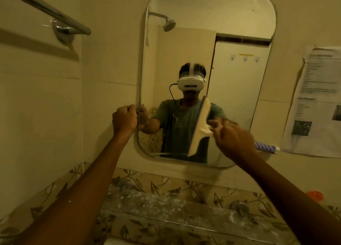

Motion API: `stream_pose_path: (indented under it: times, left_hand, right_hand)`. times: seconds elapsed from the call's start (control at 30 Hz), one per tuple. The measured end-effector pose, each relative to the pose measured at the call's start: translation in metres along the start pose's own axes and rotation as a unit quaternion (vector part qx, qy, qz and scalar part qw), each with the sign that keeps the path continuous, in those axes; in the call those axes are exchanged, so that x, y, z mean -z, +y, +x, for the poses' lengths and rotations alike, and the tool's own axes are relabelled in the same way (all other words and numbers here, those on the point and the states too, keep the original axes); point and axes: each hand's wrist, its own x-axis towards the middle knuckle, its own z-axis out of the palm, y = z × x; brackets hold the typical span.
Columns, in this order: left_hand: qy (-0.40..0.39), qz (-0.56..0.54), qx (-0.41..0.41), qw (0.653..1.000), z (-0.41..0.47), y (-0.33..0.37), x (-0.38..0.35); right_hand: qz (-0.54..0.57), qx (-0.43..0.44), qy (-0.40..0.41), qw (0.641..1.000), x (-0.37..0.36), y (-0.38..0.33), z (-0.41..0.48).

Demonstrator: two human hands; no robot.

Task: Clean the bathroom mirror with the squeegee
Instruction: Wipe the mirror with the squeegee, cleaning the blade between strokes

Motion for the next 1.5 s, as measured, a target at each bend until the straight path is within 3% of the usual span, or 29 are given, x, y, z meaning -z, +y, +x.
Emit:
stream_pose_path:
  times: [0.17,0.4,0.53,0.7,0.83,0.93,1.0,1.17,1.23,1.33,1.5]
  left_hand:
    - [-0.025,0.035,-0.035,0.998,0.006,0.007,0.006]
    - [0.014,-0.050,-0.065,0.997,0.024,0.058,0.003]
    - [0.015,-0.075,-0.036,0.996,0.032,0.070,-0.001]
    - [0.007,-0.028,-0.058,0.998,0.040,0.066,-0.006]
    - [0.006,0.027,-0.094,0.995,0.047,0.064,-0.007]
    - [0.003,0.047,-0.115,0.992,0.053,0.070,-0.001]
    - [-0.006,0.032,-0.120,0.992,0.057,0.080,0.004]
    - [-0.025,-0.112,-0.089,0.989,0.072,0.121,0.008]
    - [-0.036,-0.132,-0.070,0.988,0.076,0.126,0.007]
    - [-0.044,-0.137,-0.051,0.988,0.077,0.124,0.006]
    - [-0.005,-0.062,-0.080,0.995,0.078,0.129,0.003]
  right_hand:
    - [-0.042,-0.093,0.004,0.995,0.033,0.031,-0.022]
    - [0.008,0.047,0.048,0.998,0.022,-0.081,0.040]
    - [0.003,0.058,0.050,0.997,0.024,-0.132,0.085]
    - [-0.006,0.042,0.019,0.999,0.030,-0.068,0.068]
    - [-0.047,-0.014,0.004,0.999,0.046,0.018,0.034]
    - [-0.056,-0.075,-0.013,0.996,0.072,0.045,0.009]
    - [-0.049,-0.072,-0.011,0.996,0.083,0.038,0.008]
    - [-0.043,0.044,0.021,0.998,0.084,-0.041,0.064]
    - [0.004,0.066,0.034,0.997,0.079,-0.082,0.095]
    - [-0.016,0.073,0.056,0.996,0.076,-0.117,0.131]
    - [-0.011,0.045,0.006,0.999,0.089,-0.062,0.119]
